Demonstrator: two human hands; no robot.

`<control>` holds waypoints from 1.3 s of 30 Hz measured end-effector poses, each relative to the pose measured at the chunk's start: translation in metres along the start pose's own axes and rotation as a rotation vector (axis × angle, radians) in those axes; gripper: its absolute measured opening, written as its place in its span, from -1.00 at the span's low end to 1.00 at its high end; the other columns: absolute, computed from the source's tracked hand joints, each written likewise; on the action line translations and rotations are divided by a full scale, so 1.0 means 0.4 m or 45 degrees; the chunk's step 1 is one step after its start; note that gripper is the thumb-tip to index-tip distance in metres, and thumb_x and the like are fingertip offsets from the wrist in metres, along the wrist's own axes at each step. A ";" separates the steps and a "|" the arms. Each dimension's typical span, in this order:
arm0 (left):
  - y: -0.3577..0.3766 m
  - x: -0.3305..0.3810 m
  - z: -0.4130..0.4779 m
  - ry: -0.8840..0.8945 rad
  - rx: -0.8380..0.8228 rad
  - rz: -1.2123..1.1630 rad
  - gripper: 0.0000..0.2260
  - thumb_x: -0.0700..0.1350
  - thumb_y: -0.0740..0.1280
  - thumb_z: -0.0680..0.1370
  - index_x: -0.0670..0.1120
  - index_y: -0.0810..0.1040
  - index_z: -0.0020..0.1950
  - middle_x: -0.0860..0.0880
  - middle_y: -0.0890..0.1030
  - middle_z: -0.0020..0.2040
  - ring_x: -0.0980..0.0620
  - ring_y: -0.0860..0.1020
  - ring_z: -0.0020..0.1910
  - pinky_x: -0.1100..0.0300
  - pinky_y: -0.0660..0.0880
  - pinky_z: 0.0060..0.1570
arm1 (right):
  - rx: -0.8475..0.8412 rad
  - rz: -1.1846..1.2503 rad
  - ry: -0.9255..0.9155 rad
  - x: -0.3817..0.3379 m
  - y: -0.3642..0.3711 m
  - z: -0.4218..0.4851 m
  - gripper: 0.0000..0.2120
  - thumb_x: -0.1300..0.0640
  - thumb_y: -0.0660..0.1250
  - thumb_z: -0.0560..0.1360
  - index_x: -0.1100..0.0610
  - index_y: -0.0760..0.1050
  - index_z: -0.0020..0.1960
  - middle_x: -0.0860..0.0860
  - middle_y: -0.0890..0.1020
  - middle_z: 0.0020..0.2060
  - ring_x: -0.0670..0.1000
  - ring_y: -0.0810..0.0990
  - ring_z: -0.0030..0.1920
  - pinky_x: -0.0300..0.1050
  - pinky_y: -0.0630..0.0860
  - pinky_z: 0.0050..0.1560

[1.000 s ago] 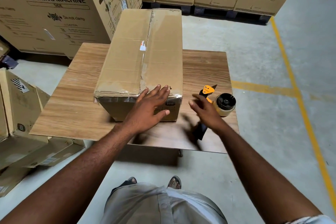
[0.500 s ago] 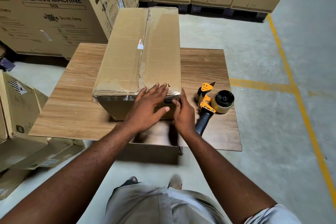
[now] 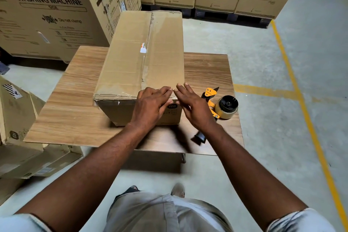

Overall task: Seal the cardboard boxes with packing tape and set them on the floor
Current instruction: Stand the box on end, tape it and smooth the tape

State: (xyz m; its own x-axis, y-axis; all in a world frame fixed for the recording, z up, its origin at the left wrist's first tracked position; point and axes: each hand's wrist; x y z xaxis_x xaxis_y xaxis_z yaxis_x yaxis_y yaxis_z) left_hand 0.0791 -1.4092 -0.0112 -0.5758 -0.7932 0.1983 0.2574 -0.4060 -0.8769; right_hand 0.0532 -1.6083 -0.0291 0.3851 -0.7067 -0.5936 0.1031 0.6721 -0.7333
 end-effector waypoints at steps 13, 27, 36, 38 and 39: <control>-0.067 -0.093 0.006 -0.084 -0.132 -0.123 -0.60 0.08 0.29 0.57 -0.05 0.56 0.36 -0.02 0.57 0.35 -0.10 0.51 0.32 -0.10 0.42 0.32 | 0.066 -0.302 -0.138 -0.076 -0.003 0.031 -0.71 0.12 0.36 0.58 0.24 0.57 0.25 0.17 0.58 0.31 0.20 0.45 0.42 0.12 0.45 0.37; -0.065 -0.137 -0.043 0.003 -0.198 -0.083 -0.51 -0.08 0.32 0.61 -0.04 0.33 0.54 0.01 0.33 0.54 0.01 0.25 0.54 -0.05 0.25 0.48 | -0.030 -0.279 -0.053 -0.135 0.034 0.077 -0.69 0.10 0.39 0.55 0.23 0.57 0.23 0.17 0.57 0.32 0.20 0.46 0.40 0.21 0.34 0.44; -0.110 -0.206 -0.037 -0.066 -0.294 -0.206 -0.47 0.04 0.28 0.62 -0.12 0.32 0.54 -0.09 0.29 0.56 -0.06 0.20 0.56 0.01 0.07 0.53 | -0.083 -0.347 -0.031 -0.179 0.048 0.093 -0.73 0.02 0.33 0.58 0.15 0.53 0.20 0.09 0.55 0.35 0.13 0.43 0.43 0.12 0.33 0.44; -0.119 -0.244 -0.051 -0.025 -0.303 -0.101 -0.48 0.00 0.30 0.62 -0.13 0.31 0.54 -0.09 0.30 0.55 -0.07 0.22 0.56 0.01 0.08 0.52 | -0.090 -0.347 -0.007 -0.184 0.069 0.099 -0.72 0.04 0.32 0.58 0.15 0.53 0.22 0.10 0.54 0.36 0.14 0.42 0.43 0.12 0.29 0.47; -0.120 -0.256 -0.059 0.023 -0.302 -0.067 -0.47 -0.05 0.32 0.61 -0.14 0.30 0.55 -0.09 0.29 0.55 -0.07 0.23 0.56 0.01 0.08 0.52 | -0.085 -0.337 0.015 -0.184 0.077 0.094 -0.70 0.09 0.34 0.56 0.16 0.53 0.26 0.11 0.53 0.37 0.14 0.41 0.45 0.11 0.25 0.48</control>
State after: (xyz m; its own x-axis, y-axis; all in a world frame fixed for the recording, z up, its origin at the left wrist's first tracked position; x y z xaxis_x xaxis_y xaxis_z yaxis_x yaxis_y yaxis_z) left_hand 0.1073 -1.2979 0.0003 -0.5977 -0.7647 0.2407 0.0380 -0.3269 -0.9443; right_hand 0.0624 -1.5274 0.0046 0.3417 -0.8587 -0.3818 0.1376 0.4476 -0.8836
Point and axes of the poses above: each hand's wrist, its own z-axis towards the middle knuckle, its own y-axis out of the palm, x = y × z
